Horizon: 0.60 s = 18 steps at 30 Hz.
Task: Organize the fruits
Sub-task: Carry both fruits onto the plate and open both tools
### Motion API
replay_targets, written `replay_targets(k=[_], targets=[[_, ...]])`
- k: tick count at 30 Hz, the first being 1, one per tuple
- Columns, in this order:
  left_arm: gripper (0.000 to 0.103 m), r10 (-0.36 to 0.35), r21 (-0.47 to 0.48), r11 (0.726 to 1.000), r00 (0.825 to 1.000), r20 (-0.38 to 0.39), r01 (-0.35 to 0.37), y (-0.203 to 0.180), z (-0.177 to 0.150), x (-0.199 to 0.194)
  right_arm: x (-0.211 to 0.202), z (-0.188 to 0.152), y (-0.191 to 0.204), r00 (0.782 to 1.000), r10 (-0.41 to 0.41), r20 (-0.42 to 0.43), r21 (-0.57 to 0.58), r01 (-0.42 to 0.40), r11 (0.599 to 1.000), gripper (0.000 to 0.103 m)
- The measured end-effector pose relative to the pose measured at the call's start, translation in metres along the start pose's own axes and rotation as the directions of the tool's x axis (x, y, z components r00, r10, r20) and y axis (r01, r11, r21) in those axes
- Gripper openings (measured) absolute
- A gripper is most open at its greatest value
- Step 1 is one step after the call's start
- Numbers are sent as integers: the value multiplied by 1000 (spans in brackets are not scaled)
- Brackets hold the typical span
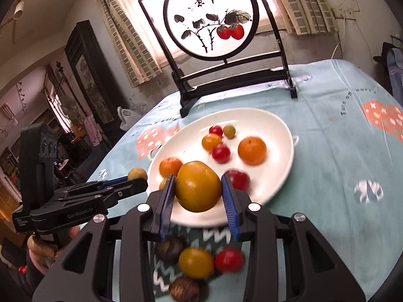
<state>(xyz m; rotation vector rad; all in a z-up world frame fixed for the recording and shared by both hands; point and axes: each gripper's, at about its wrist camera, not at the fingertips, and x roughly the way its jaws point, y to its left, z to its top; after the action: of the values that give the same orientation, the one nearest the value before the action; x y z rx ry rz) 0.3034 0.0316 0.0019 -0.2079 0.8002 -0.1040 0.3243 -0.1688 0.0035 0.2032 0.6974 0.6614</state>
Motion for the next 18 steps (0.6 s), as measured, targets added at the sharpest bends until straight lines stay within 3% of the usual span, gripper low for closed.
replay_targets(k=[11,12,13,15,18], targets=[[30,72,2,997,997,-24,-72,2,34,57,51,19,-17,998,-53,-35,-2,52,999,38],[37,82,-2,997,996,-20,-82,1,34,56,51,19,-17,998,-57,-38,-6,56,998,39],[68,95,-3,995,995,-22,-95,0,34,52,50,18,-16,997,-60,-39,-4,60,998,49],[84,149,-9,989,989,21,-149,-2,33,38,42,20,-15,998,-54,-27,7,54,999,51],[90,153,9,988,987,39,-154,-5,29,16,21,20,-10,999,-44,-5,5,44,999,53]])
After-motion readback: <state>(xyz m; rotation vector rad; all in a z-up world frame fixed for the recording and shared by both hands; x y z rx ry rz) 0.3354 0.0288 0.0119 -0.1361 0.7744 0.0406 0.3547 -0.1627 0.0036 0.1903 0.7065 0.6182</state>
